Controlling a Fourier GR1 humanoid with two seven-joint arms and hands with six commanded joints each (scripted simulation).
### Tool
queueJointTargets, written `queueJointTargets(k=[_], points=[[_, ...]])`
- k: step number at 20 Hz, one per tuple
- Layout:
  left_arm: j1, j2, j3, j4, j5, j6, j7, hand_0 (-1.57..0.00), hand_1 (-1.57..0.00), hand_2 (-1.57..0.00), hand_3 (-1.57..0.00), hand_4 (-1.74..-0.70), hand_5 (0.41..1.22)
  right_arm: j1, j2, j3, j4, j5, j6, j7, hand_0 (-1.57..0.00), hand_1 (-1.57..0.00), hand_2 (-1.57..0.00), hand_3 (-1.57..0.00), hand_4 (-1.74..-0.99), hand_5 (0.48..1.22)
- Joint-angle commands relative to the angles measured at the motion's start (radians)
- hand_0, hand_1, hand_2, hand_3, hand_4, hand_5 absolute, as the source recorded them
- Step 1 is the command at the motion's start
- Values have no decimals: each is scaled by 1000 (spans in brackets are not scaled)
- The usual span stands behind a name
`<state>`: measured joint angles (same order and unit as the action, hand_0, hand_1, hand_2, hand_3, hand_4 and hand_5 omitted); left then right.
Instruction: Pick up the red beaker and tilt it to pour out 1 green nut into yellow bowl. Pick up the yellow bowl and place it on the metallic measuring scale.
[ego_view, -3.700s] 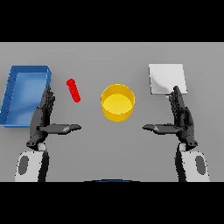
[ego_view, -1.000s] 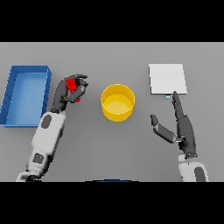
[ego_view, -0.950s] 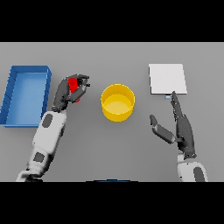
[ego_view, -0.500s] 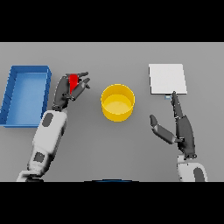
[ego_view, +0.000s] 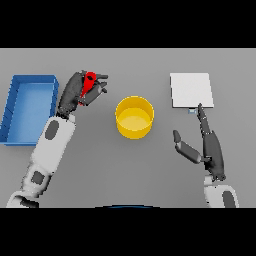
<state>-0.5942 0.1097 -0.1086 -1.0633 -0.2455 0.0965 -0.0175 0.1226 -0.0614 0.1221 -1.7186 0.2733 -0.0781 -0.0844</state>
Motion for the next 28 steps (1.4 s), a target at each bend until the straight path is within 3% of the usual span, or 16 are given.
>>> queueJointTargets(k=[1, 7, 11, 14, 18, 20, 21, 25, 26, 28], points=[[-4, 16, -26, -10, -23, -12, 25, -1564, -1565, -1565, -1562, -1733, 1125, 6, -3, 5, -4, 4, 4, -5, 1, 1, 1, 1, -1256, 671], [-25, 71, -120, -25, -102, -36, 107, -1566, -1566, -1566, -1564, -1734, 1114, 1, 6, 11, 0, 13, 0, 19, 1, 1, 1, 1, -1254, 680], [-86, 126, -254, -37, -263, -54, 217, -1569, -1569, -1569, -1568, -1738, 1133, -2, 20, 18, 1, 5, 4, 29, 1, 1, 1, 1, -1254, 687], [-145, 156, -366, -5, -393, -78, 255, -1570, -1570, -1570, -1570, -1740, 1145, 1, 7, 9, -10, -5, 13, 29, 1, 1, 1, 1, -1262, 694], [-212, 192, -462, 26, -491, -120, 243, -1571, -1571, -1571, -1570, -1740, 1190, 17, 11, 21, -26, 7, 11, 22, 1, 1, 1, 1, -1274, 704], [-256, 204, -503, 39, -528, -155, 234, -1571, -1571, -1571, -1571, -1649, 1201, 10, 6, 10, -25, -3, 13, 34, 1, 1, 1, 1, -1284, 705], [-274, 218, -523, 43, -544, -174, 223, -1571, -1571, -1571, -1571, -1666, 1205, 12, 12, 12, -21, -6, 12, 24, 1, 1, 1, 1, -1283, 702], [-356, 217, -639, 75, -620, -277, 197, -1571, -1571, -1571, -1277, -1701, 1215, 1, 27, 0, 0, -32, 12, 17, 1, 1, 1, 1, -1292, 678], [-384, 211, -663, 96, -638, -287, 178, -1571, -1571, -1571, -1336, -1707, 1216, 21, 35, 7, 5, -32, 12, -8, 1, 1, 1, 1, -1294, 672], [-418, 205, -719, 125, -669, -314, 132, -1571, -1571, -1571, -1420, -1718, 1218, 10, 38, -10, 14, -56, 12, -6, 1, 1, 1, 1, -1294, 657]])
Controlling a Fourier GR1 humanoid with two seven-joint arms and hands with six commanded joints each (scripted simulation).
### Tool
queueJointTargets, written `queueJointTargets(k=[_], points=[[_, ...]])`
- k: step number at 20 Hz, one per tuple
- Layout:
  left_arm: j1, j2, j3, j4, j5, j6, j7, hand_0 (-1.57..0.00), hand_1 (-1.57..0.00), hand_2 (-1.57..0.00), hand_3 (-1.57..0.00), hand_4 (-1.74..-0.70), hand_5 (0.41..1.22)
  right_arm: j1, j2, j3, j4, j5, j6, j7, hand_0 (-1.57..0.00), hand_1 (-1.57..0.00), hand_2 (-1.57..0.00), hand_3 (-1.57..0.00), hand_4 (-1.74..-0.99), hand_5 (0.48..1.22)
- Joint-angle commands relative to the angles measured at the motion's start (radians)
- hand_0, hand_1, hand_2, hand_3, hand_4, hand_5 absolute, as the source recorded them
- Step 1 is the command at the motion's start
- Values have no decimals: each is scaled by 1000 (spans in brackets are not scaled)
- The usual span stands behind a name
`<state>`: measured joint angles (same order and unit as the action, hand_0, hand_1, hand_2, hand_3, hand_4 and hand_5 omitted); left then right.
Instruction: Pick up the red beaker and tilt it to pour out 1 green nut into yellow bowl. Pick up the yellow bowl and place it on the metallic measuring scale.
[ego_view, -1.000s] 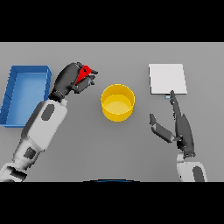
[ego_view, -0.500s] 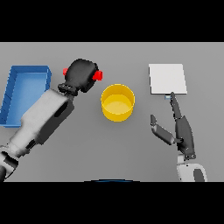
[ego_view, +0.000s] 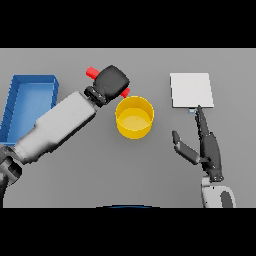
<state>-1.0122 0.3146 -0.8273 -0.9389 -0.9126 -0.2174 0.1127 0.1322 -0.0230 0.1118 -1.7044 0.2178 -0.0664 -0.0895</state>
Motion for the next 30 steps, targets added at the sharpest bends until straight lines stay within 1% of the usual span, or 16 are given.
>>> queueJointTargets(k=[1, 2, 5, 7, 9, 13, 16, 17, 20, 22, 24, 25, 26, 28, 29, 30], points=[[-19, -2, -27, 12, -23, -11, -7, -1571, -1571, -1571, -1451, -1723, 1218, -3, 0, -5, 0, -9, 2, -5, 1, 1, 1, 1, -1294, 653], [-33, -1, -51, 26, -38, -20, -20, -1571, -1571, -1571, -1475, -1726, 1219, 6, 1, -1, -7, -7, 3, -17, 1, 1, 1, 1, -1291, 648], [-74, -7, -130, 48, -88, -66, -42, -1571, -1571, -1571, -1522, -1734, 1220, -9, 19, 9, 7, 11, -12, 6, 1, 1, 1, 1, -1291, 634], [-94, -1, -179, 59, -119, -83, -61, -1571, -1571, -1571, -1539, -1736, 1220, 12, 18, 18, -3, 24, -16, -10, 1, 1, 1, 1, -1291, 631], [-120, 1, -218, 53, -146, -89, -72, -1571, -1571, -1571, -1551, -1738, 1221, 7, 15, 12, -14, 25, -23, 7, 1, 1, 1, 1, -1286, 618], [-174, -12, -277, 93, -187, -83, -82, -1571, -1571, -1571, -1563, -1738, 1221, -6, 14, 11, 6, 46, -37, 27, 1, 1, 1, 1, -1270, 588], [-228, -29, -329, 120, -210, -131, -110, -1571, -1571, -1571, -1567, -1736, 1221, -15, 11, 15, 17, 67, -48, 30, 1, 1, 1, 1, -1236, 582], [-235, -30, -346, 127, -218, -125, -119, -1571, -1571, -1571, -1568, -1735, 1221, -10, 20, 23, 15, 68, -48, 15, 1, 1, 1, 1, -1225, 583], [-273, -37, -400, 140, -247, -126, -151, -1571, -1571, -1571, -1569, -1734, 1221, -8, 14, 19, 11, 77, -54, 22, 1, 1, 1, 1, -1204, 591], [-289, -46, -436, 164, -266, -99, -171, -1571, -1571, -1571, -1570, -1735, 1221, -7, 10, 18, 8, 76, -54, 3, 1, 1, 1, 1, -1210, 592], [-313, -39, -457, 158, -275, -97, -187, -1571, -1571, -1571, -1570, -1734, 1221, -2, 8, 20, 7, 85, -57, 11, 1, 1, 1, 1, -1210, 594], [-327, -36, -459, 158, -269, -105, -202, -1571, -1571, -1571, -1570, -1733, 1221, -11, 6, 15, 9, 83, -59, 20, 1, 1, 1, 1, -1207, 594], [-347, -38, -453, 169, -265, -108, -195, -1571, -1571, -1571, -1571, -1731, 1221, -6, 9, 20, 10, 89, -61, 14, 1, 1, 1, 1, -1206, 592], [-400, -13, -421, 190, -239, -82, -218, -1571, -1571, -1571, -1571, -1729, 1221, -12, 9, 19, 21, 85, -59, -4, 1, 1, 1, 1, -1209, 592], [-428, -5, -404, 210, -225, -68, -225, -1571, -1571, -1571, -1494, -1727, 1221, -13, 6, 17, 24, 86, -60, -9, 1, 1, 1, 1, -1203, 592], [-451, 13, -387, 216, -213, -68, -220, -1571, -1571, -1399, -1509, -1676, 1221, -20, 13, 23, 23, 93, -66, -2, 1, 1, 1, 1, -1201, 592]])
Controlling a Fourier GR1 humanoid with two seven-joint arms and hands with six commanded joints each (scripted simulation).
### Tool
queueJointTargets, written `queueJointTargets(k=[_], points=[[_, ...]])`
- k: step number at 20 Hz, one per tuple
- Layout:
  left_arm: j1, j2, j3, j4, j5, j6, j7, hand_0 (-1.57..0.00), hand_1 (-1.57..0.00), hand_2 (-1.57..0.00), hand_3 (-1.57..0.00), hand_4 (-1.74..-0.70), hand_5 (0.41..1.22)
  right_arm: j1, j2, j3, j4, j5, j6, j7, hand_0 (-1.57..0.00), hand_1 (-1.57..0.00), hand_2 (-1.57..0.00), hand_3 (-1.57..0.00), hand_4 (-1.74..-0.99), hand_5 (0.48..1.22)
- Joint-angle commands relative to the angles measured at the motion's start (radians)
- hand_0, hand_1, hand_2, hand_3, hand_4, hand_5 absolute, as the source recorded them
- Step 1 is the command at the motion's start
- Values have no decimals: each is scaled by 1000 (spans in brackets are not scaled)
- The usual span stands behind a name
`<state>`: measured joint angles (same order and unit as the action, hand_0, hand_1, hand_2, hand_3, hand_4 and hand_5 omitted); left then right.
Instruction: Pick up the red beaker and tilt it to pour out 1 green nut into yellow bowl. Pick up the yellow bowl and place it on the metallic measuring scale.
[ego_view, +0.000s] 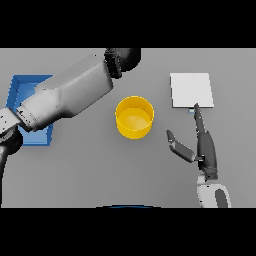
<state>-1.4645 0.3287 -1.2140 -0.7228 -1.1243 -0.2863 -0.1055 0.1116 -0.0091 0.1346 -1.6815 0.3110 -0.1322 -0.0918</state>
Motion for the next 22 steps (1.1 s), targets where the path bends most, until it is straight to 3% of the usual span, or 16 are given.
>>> queueJointTargets(k=[1, 2, 3, 7, 10, 12, 16, 19, 22], points=[[-30, 21, 23, 17, 15, 18, -9, -1571, -1571, -1434, -1266, -1689, 1221, 4, 0, 1, -6, -4, 3, -6, 1, 1, 1, 1, -1190, 594], [-65, 29, 48, 45, 34, 26, -14, -1571, -1571, -1461, -1041, -1699, 1221, -9, 0, -6, 1, -19, 10, 6, 1, 1, 1, 1, -1186, 596], [-99, 45, 70, 72, 51, 44, -27, -1571, -1571, -1483, -1147, -1701, 1221, -4, 6, -2, -13, -28, 16, 11, 1, 1, 1, 1, -1183, 596], [-151, 80, 210, 216, 180, 47, 41, -1571, -1571, -1535, -1397, -1720, 1221, -4, 5, -10, 0, -63, 39, -12, 1, 1, 1, 1, -1193, 597], [-127, 131, 387, 321, 355, 76, 149, -1571, -1571, -1553, -1365, -1729, 1221, -15, -1, -12, -5, -69, 44, -4, 1, 1, 1, 1, -1209, 593], [-84, 180, 489, 364, 472, 127, 177, -1571, -1571, -1559, -1368, -1733, 1221, -20, -6, -21, 10, -88, 56, -15, 1, 1, 1, 1, -1224, 592], [30, 272, 634, 353, 673, 219, 173, -1571, -1571, -1566, -1426, -1738, 1221, -39, -25, -33, 43, -85, 58, -37, 1, 1, 1, 1, -1222, 586], [153, 337, 713, 283, 800, 309, 264, -1571, -1571, -1569, -1415, -1739, 1221, -27, -31, -25, 32, -82, 65, -59, 1, 1, 1, 1, -1217, 595], [322, 387, 768, 133, 922, 403, 367, -1571, -1571, -1570, -1445, -1740, 1221, -28, -36, -10, 31, -61, 68, -37, 1, 1, 1, 1, -1212, 610]])
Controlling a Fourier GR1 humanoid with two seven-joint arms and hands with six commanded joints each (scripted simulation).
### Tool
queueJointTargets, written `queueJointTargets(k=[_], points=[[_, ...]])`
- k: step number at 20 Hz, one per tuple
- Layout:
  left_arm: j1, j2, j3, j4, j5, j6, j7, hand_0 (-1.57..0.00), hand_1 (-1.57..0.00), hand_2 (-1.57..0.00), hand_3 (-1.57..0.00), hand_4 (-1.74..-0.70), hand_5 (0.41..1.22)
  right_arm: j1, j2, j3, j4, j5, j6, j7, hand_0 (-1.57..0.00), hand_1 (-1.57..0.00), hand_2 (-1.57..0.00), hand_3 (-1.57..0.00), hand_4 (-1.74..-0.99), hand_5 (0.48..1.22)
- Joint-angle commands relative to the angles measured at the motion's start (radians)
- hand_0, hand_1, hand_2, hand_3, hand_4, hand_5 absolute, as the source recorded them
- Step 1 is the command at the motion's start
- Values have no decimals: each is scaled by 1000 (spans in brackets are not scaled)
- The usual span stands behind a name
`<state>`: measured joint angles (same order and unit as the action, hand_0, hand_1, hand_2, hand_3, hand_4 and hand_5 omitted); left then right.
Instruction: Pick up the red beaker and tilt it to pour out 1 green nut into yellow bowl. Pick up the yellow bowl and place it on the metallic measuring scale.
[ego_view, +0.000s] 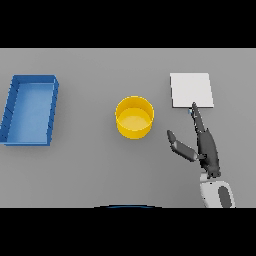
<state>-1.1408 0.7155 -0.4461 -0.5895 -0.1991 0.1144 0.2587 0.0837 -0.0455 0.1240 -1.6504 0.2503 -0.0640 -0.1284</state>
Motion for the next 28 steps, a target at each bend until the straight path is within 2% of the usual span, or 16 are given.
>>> queueJointTargets(k=[1, 5, 7, 8, 10, 13, 16, 18, 19, 20, 21, 22, 24, 26, 28], points=[[53, 17, 18, -51, 34, 33, 45, -1571, -1571, -1570, -1451, -1740, 1221, 6, -4, 1, 4, 4, 1, -8, 1, 1, 1, 1, -1209, 620], [301, 66, 22, -311, 131, 167, 200, -1571, -1571, -1571, -1450, -1741, 1221, 8, -13, 8, -13, 14, 4, -5, 1, 1, 1, 1, -1206, 653], [404, 83, 12, -418, 165, 219, 235, -1571, -1571, -1571, -1452, -1741, 1221, 4, -17, 3, -9, 13, 4, 18, 1, 1, 1, 1, -1210, 660], [436, 90, 8, -443, 173, 236, 249, -1571, -1571, -1571, -1449, -1741, 1221, 24, -8, 20, -13, 27, 2, -5, 1, 1, 1, 1, -1215, 664], [505, 95, 1, -496, 196, 283, 287, -1571, -1571, -1571, -1450, -1741, 1221, 10, -11, 9, -12, 20, -1, 9, 1, 1, 1, 1, -1218, 664], [549, 88, -17, -528, 214, 325, 302, -1571, -1571, -1571, -1509, -1741, 1221, 7, -15, 7, -2, 14, 7, -2, 1, 1, 1, 1, -1217, 666], [581, 84, -40, -536, 228, 354, 315, -1571, -1571, -1571, -1539, -1741, 1117, 13, -14, 11, -10, 27, -5, -9, 1, 1, 1, 1, -1207, 665], [589, 103, -67, -553, 227, 354, 338, -1571, -1571, -1571, -1551, -1741, 967, 14, -16, 8, 0, 19, 2, -19, 1, 1, 1, 1, -1205, 664], [596, 113, -86, -568, 229, 346, 345, -1571, -1571, -1571, -1555, -1667, 908, 7, -13, 9, 2, 22, -2, -27, 1, 1, 1, 1, -1202, 667], [583, 117, -101, -560, 240, 310, 348, -1571, -1571, -1571, -1503, -1530, 865, 14, -14, 12, -14, 23, -2, -29, 1, 1, 1, 1, -1197, 664], [597, 129, -104, -583, 257, 273, 337, -1564, -1449, -1432, -1362, -1374, 830, 9, -13, 7, -4, 18, -2, -16, 1, 1, 1, 1, -1192, 663], [617, 146, -106, -614, 294, 237, 328, -1457, -1180, -1187, -1129, -1229, 803, 23, -13, 10, -17, 11, 5, -26, 1, 1, 1, 1, -1188, 663], [611, 166, -108, -629, 334, 148, 346, -932, -755, -767, -722, -1034, 758, 18, -10, 18, -14, 29, -4, -17, 1, 1, 1, 1, -1185, 665], [601, 184, -109, -641, 351, 96, 347, -596, -483, -490, -462, -916, 723, 35, -13, 19, -28, 34, -7, -19, 1, 1, 1, 1, -1182, 667], [604, 181, -107, -635, 370, 71, 341, -381, -309, -313, -295, -851, 698, 36, -12, 22, -27, 25, 5, -8, 1, 1, 1, 1, -1187, 667]])
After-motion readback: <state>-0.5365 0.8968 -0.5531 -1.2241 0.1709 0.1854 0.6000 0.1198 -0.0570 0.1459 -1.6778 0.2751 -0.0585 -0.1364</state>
